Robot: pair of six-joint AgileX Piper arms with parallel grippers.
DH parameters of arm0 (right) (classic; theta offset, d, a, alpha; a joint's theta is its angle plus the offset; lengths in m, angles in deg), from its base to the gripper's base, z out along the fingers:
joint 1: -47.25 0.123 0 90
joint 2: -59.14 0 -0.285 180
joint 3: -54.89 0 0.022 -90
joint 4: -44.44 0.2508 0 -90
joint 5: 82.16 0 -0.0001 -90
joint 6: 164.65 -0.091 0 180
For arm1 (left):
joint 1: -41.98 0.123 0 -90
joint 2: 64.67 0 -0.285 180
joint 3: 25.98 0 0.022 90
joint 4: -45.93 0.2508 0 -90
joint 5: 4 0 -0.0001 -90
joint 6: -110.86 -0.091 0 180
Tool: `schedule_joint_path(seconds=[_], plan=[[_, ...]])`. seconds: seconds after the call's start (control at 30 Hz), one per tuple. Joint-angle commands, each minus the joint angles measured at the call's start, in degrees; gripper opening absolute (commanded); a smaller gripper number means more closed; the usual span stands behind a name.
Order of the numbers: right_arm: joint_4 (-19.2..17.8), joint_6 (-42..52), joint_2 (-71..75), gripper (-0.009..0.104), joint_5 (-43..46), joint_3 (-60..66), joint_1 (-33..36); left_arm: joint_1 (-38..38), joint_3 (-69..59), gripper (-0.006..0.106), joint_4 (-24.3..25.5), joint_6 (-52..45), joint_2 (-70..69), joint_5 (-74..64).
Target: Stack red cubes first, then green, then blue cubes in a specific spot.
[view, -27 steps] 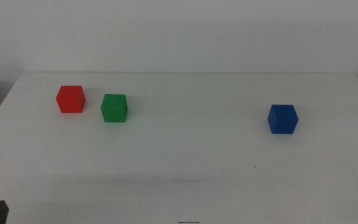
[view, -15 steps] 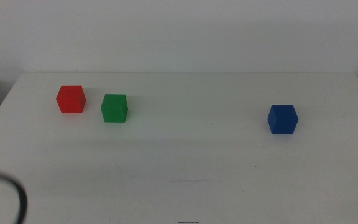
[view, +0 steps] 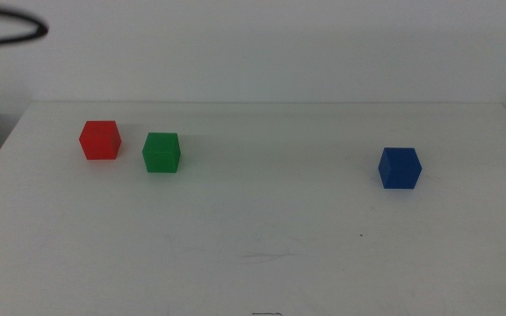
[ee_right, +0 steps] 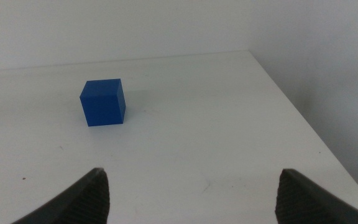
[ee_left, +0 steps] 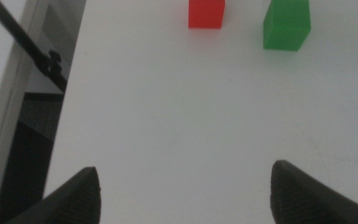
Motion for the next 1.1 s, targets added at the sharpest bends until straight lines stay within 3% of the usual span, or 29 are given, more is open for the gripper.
schedule_joint_path(seconds=[0.0, 1.07], plan=[[-0.5, 0.7, 0.8, 0.070, 4.3, -1.0, -0.2, -0.1, 5.9, 0.094, -0.9, -1.9, 3.9, 1.8], [-0.5, 0.7, 0.8, 0.070, 4.3, -1.0, -0.2, -1.7, 58.3, 0.094, -3.8, -4.8, 61.0, -11.6]])
